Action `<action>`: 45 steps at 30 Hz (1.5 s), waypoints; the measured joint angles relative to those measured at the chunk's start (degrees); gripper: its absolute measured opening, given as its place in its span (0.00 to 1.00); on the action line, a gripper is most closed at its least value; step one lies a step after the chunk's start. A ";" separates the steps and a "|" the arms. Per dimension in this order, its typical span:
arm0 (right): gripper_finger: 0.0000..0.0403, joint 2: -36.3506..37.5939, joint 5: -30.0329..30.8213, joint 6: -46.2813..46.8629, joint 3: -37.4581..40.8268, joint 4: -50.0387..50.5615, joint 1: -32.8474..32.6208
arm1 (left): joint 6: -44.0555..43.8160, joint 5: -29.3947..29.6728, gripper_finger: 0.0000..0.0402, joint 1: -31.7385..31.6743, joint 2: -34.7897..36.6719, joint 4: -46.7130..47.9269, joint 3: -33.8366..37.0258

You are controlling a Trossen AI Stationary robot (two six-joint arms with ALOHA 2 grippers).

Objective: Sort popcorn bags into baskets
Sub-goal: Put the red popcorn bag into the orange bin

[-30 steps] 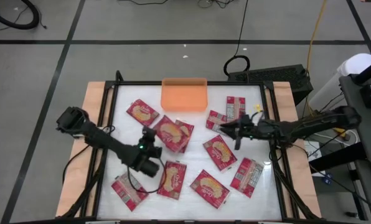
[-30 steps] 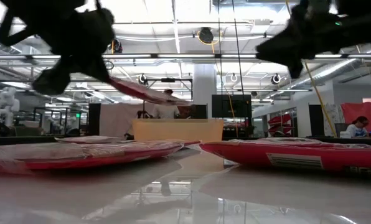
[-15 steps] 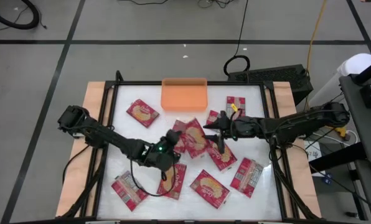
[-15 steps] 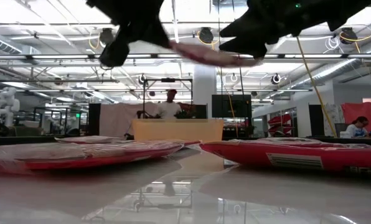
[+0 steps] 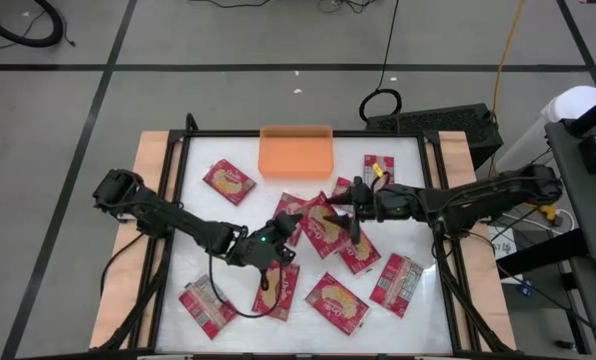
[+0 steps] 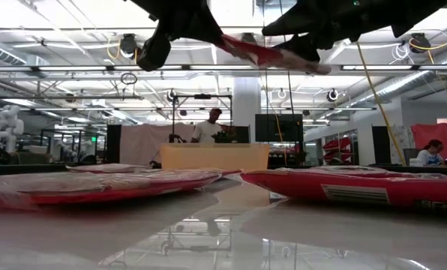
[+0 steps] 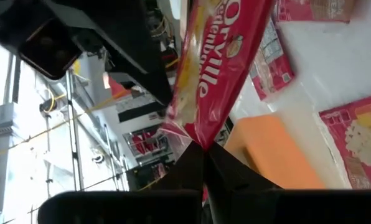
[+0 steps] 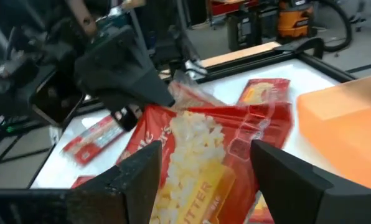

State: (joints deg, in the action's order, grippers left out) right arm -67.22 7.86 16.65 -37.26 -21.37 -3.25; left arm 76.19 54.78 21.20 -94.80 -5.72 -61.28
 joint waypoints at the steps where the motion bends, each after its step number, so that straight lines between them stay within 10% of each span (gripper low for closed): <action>1: 0.59 0.37 0.52 0.10 -0.02 -0.06 0.35 | -0.04 -0.18 0.01 -0.09 0.00 0.31 0.00; 13: 0.59 3.05 -0.42 1.10 1.01 7.90 5.06 | -1.66 -1.86 0.01 -0.18 0.00 -0.54 0.00; 26: 0.57 0.33 -15.44 5.65 9.84 -12.75 5.44 | -1.53 -3.75 0.01 -2.07 0.00 -1.39 0.00; 35: 0.30 -4.00 -15.62 6.08 9.84 -17.06 5.41 | -2.12 -6.80 0.02 -3.93 0.00 -5.53 0.00; 41: 0.05 -4.41 -13.90 3.11 9.86 -17.74 5.44 | -16.11 -6.27 0.14 -6.28 0.00 -6.05 0.00; 45: 0.05 -3.07 -9.33 -1.91 9.86 -17.35 5.56 | -25.97 -4.36 0.24 -7.67 0.00 -6.36 -0.02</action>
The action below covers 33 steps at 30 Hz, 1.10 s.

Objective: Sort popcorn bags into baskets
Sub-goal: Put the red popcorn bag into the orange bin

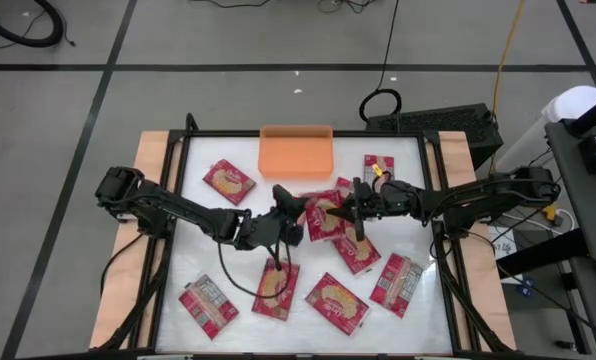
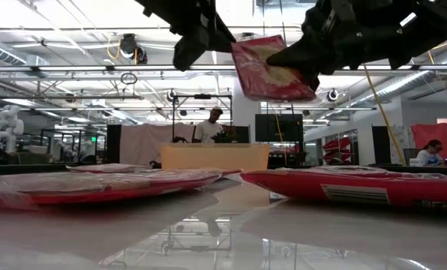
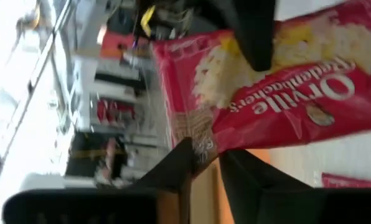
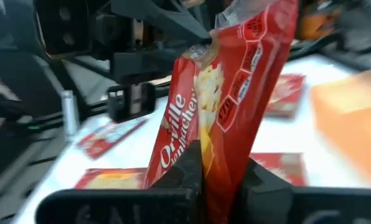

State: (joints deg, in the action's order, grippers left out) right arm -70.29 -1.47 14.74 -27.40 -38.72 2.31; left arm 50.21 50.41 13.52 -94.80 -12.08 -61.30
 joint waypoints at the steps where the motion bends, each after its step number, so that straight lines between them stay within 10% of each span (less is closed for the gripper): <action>1: 0.07 0.57 1.59 -1.70 0.00 0.23 0.26 | -2.18 0.52 0.27 -0.60 0.00 0.05 0.00; 17: 0.02 6.22 7.35 -17.15 0.02 0.74 14.01 | -29.50 -5.71 0.37 -14.40 4.97 3.22 -0.01; 26: 0.02 6.06 1.19 -9.09 0.00 -7.15 15.61 | -58.01 -39.18 0.37 -19.10 9.61 -1.96 3.23; 33: 0.03 5.98 1.38 -4.99 0.02 -6.05 9.90 | -64.61 -34.32 0.37 -14.28 9.27 -20.50 14.74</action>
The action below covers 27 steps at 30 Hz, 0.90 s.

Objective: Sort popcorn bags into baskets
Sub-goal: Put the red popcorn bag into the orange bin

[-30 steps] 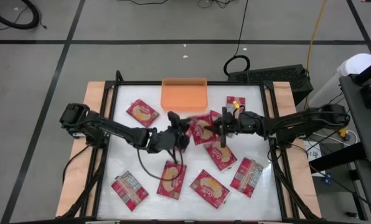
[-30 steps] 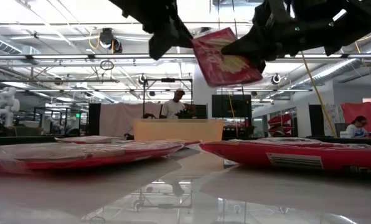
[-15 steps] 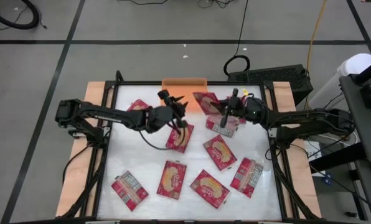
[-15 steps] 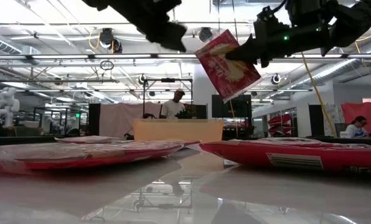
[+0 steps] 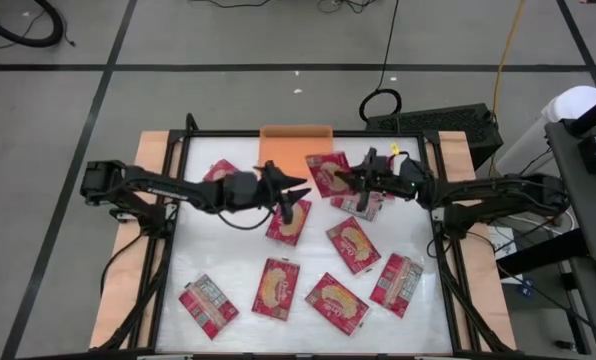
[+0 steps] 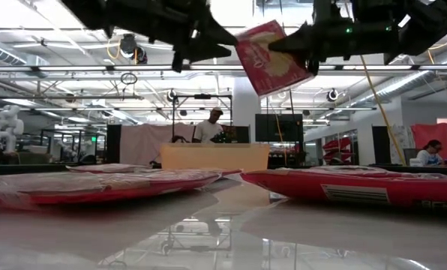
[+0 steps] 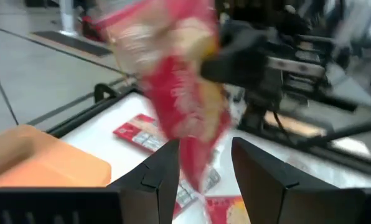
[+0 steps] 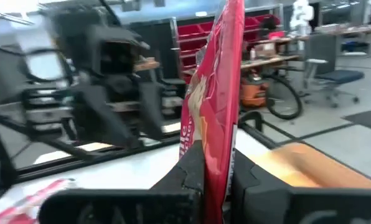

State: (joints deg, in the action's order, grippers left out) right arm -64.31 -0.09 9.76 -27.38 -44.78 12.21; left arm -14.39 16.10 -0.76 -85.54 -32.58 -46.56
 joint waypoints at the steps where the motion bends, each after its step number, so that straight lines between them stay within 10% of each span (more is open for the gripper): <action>1: 0.03 0.00 0.00 0.04 0.00 -0.56 -0.87 | -0.83 0.48 0.37 0.47 0.01 -2.66 1.61; 20: 0.03 -11.62 3.27 -2.36 -0.02 -29.63 -3.21 | 1.12 -3.06 0.74 -2.12 0.04 -17.49 6.64; 27: 0.03 -19.03 3.29 0.79 -0.04 -39.87 -3.21 | 0.33 -8.59 0.66 -2.47 0.04 -17.45 6.64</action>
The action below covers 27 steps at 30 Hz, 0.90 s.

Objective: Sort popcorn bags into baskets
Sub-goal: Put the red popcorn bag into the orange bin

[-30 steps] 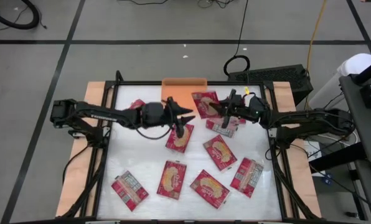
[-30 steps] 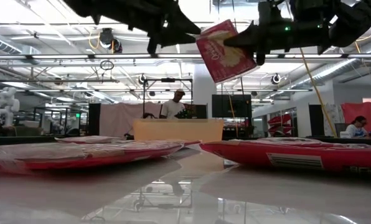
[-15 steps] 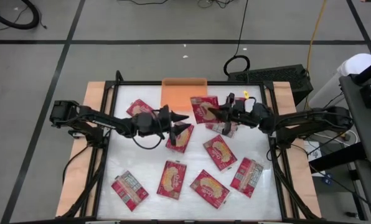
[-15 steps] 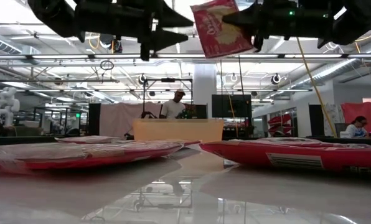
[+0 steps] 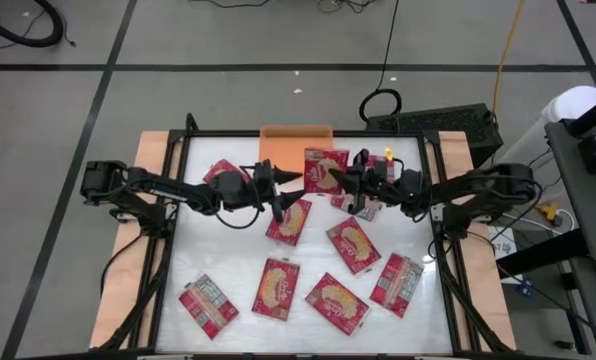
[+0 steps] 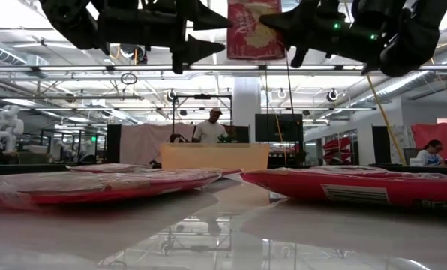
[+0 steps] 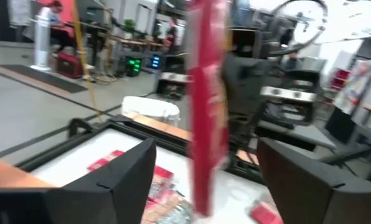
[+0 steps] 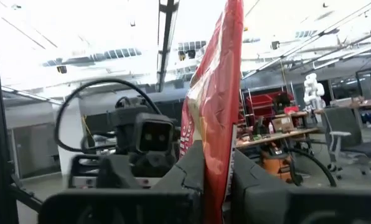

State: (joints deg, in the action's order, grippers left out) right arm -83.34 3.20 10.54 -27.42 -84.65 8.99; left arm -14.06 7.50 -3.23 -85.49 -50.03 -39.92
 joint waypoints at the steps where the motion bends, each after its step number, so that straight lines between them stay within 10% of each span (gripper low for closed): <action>1: 0.03 -0.79 0.00 0.83 0.00 -0.70 0.00 | -0.04 -0.14 0.63 0.20 0.00 -0.01 0.00; 16: 0.03 -3.86 -0.21 0.73 -3.30 -0.10 -1.62 | 1.75 0.50 0.13 -1.33 0.00 0.23 -0.04; 27: 0.03 -3.72 0.09 -0.72 -3.91 3.58 -1.03 | 4.85 -7.23 0.04 -4.89 0.00 1.08 0.02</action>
State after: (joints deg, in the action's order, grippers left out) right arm -87.07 3.29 9.82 -31.33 -81.07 7.97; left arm -9.21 0.27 -8.12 -85.49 -48.95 -39.90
